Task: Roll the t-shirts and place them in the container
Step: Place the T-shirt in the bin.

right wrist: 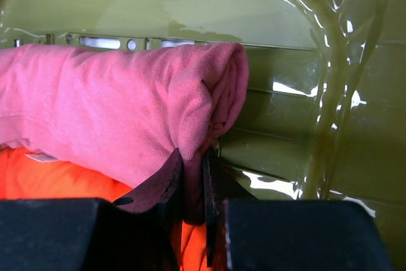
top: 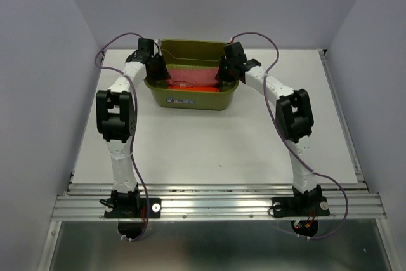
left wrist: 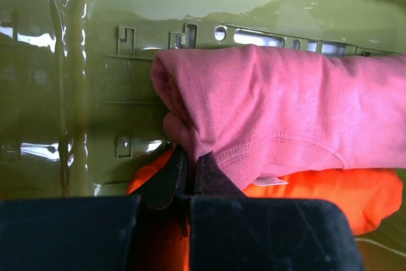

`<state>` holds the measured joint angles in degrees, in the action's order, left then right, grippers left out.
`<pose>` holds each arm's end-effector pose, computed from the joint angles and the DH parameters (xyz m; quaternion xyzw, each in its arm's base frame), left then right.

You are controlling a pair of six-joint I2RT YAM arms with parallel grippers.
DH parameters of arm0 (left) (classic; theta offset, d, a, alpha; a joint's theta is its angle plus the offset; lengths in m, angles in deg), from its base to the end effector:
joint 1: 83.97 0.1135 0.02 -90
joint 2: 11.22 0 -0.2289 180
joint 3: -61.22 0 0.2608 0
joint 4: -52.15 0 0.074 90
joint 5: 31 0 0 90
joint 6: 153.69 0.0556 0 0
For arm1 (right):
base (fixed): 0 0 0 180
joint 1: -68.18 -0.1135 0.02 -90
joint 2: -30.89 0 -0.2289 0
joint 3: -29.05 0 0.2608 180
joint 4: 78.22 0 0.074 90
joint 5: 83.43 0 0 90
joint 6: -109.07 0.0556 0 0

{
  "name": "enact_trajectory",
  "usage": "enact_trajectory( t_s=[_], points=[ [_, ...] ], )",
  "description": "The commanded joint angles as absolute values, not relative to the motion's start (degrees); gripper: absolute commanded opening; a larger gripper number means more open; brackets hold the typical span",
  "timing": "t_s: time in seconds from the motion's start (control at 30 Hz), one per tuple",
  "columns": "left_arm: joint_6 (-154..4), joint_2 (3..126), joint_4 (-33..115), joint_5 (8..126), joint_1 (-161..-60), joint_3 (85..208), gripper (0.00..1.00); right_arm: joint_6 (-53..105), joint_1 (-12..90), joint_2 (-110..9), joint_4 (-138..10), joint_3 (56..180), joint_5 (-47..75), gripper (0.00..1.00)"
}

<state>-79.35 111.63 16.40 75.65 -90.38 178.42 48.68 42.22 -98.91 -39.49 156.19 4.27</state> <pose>0.4943 -0.0716 0.1960 -0.0133 0.9037 -0.2075 0.3744 0.4723 0.2275 0.1916 0.0373 0.9105 0.1756 0.3726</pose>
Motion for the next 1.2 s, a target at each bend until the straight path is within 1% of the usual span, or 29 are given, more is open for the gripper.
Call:
enact_trajectory(
  t_s=[0.0,0.2,0.3,0.7,0.77,0.83,0.87,0.9,0.93,0.97,1.0,1.03,1.07,1.1,1.13,1.17],
  points=[
    [-77.75,108.31,16.0,73.68,-91.35,178.67,0.0,46.76,42.43,-98.14,-38.56,157.58,2.09,0.01],
    [-77.58,111.73,16.0,72.54,-91.61,183.85,0.0,45.79,42.43,-99.54,-39.35,159.68,0.69,0.01],
    [-76.79,113.84,13.46,71.48,-91.61,187.02,0.0,44.83,42.43,-100.16,-38.65,160.3,-0.46,0.01],
    [-76.78,118.59,12.31,70.96,-91.79,190.45,0.0,44.03,42.43,-102.61,-36.54,160.48,-0.37,0.01],
    [-76.61,118.86,12.05,70.78,-91.79,190.54,0.0,43.86,42.43,-103.06,-35.84,161.09,-0.63,0.04],
    [-76.43,119.03,11.61,70.78,-91.79,190.88,0.0,43.77,42.43,-102.97,-35.66,160.83,-0.9,0.16],
    [-76.34,119.21,11.35,70.87,-91.79,191.24,0.0,43.77,42.43,-102.71,-35.74,160.66,-0.9,0.21],
    [-76.34,119.47,10.39,70.87,-91.79,191.59,0.11,43.68,42.43,-102.62,-35.66,160.57,-1.07,0.26],
    [-76.34,119.56,10.03,70.87,-91.79,192.11,0.18,43.68,42.43,-102.27,-35.74,160.48,-1.08,0.3],
    [-76.26,119.65,9.33,70.87,-91.79,192.82,0.23,43.77,42.43,-102.09,-35.83,160.48,-1.25,0.36],
    [-76.17,119.74,8.97,70.87,-91.79,193.17,0.32,43.68,42.43,-101.92,-35.75,160.48,-1.25,0.45],
    [-76.17,119.74,8.62,70.87,-91.79,193.44,0.36,43.86,42.43,-101.66,-35.83,160.56,-1.34,0.46],
    [-76.08,119.74,8.36,70.78,-91.79,194.05,0.41,43.86,42.43,-101.13,-35.75,160.57,-1.51,0.5],
    [-75.99,119.56,7.83,70.69,-91.79,194.23,0.47,43.94,42.43,-100.95,-35.83,160.48,-1.51,0.57],
    [-75.91,119.48,7.48,70.69,-91.79,194.58,0.54,43.94,42.43,-100.69,-35.83,160.56,-1.6,0.61],
    [-75.9,119.39,7.3,70.69,-91.79,194.93,0.56,44.12,42.43,-100.16,-35.83,160.57,-1.69,0.66]
  ],
)
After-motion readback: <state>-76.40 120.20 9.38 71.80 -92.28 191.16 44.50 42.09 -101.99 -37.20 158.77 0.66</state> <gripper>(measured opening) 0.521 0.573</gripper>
